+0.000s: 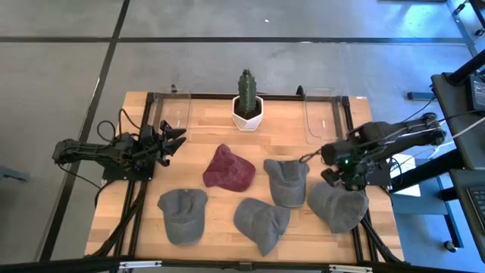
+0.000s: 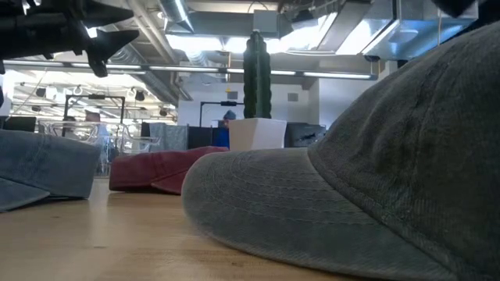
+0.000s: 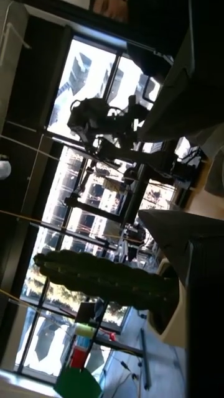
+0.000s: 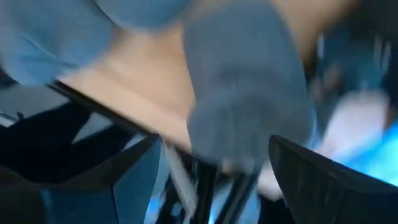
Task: Pick & Place hat
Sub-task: Put the gray cap into the right transparent bin
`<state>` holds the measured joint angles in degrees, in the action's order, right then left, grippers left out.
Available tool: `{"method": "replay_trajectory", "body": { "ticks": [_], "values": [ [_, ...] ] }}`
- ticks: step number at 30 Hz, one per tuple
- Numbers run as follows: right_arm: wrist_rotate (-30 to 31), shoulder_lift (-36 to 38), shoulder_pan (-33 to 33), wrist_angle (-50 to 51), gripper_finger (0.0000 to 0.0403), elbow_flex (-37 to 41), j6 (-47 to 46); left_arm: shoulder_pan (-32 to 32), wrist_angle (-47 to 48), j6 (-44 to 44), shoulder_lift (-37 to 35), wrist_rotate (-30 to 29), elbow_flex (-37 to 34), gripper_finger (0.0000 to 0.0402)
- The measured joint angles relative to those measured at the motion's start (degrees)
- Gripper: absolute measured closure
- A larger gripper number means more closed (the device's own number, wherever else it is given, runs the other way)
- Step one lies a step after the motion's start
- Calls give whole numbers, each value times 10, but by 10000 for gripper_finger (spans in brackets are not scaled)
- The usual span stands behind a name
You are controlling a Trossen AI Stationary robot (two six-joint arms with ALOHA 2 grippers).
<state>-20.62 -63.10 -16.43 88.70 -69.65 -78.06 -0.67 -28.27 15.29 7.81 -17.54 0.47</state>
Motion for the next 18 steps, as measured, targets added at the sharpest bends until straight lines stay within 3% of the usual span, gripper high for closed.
{"method": "replay_trajectory", "body": {
  "ticks": [5, 18],
  "values": [
    [-45, -28, -79, 3, 104, 0, -153, 0, 0, 0, 0, -10, 0, 221],
    [-12, -35, -318, 0, 104, 7, -574, 0, 0, 0, 0, -10, 0, 222]
  ]
}}
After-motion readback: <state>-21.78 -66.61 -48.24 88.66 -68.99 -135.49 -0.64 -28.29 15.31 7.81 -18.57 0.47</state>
